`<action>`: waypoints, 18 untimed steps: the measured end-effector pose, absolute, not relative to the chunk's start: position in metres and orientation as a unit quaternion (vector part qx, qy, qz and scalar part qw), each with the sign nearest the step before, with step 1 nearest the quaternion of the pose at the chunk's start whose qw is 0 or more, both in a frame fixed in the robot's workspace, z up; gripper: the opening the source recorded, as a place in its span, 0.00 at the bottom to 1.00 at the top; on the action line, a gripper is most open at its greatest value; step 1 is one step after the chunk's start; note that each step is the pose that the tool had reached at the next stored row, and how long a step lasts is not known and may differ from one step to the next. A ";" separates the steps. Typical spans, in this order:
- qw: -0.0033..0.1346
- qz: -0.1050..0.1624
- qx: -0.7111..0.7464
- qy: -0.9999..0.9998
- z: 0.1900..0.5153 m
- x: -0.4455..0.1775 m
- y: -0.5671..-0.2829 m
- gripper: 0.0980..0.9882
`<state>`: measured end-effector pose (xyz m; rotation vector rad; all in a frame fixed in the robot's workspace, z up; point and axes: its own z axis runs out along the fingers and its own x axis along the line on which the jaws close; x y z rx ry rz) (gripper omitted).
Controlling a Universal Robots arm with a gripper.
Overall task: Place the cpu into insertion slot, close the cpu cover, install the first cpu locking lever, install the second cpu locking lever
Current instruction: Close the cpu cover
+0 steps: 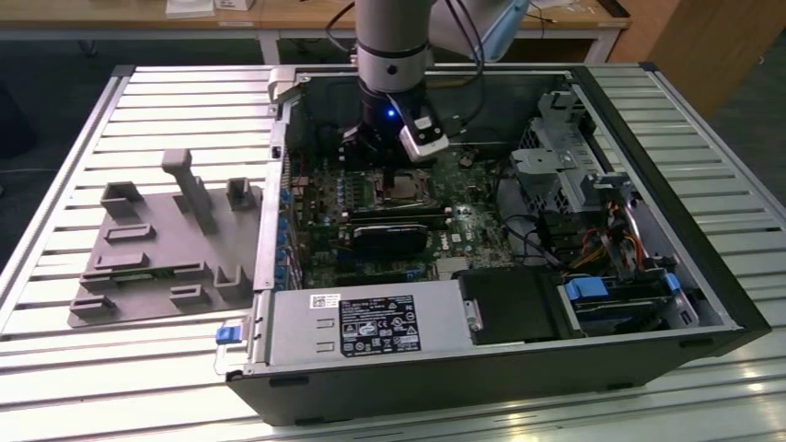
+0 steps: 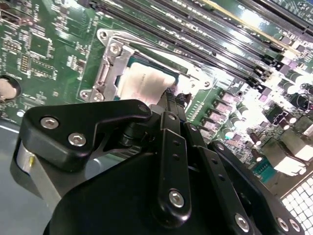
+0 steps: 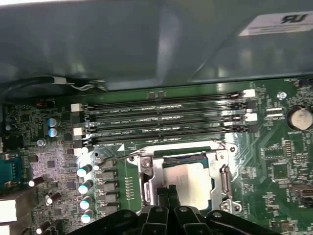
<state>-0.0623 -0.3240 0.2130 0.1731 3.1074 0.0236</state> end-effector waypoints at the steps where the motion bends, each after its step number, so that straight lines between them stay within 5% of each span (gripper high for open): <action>1: 0.015 0.008 0.056 0.998 0.212 -0.063 -0.324 0.00; 18: 0.015 0.008 0.052 0.998 0.201 -0.072 -0.324 0.00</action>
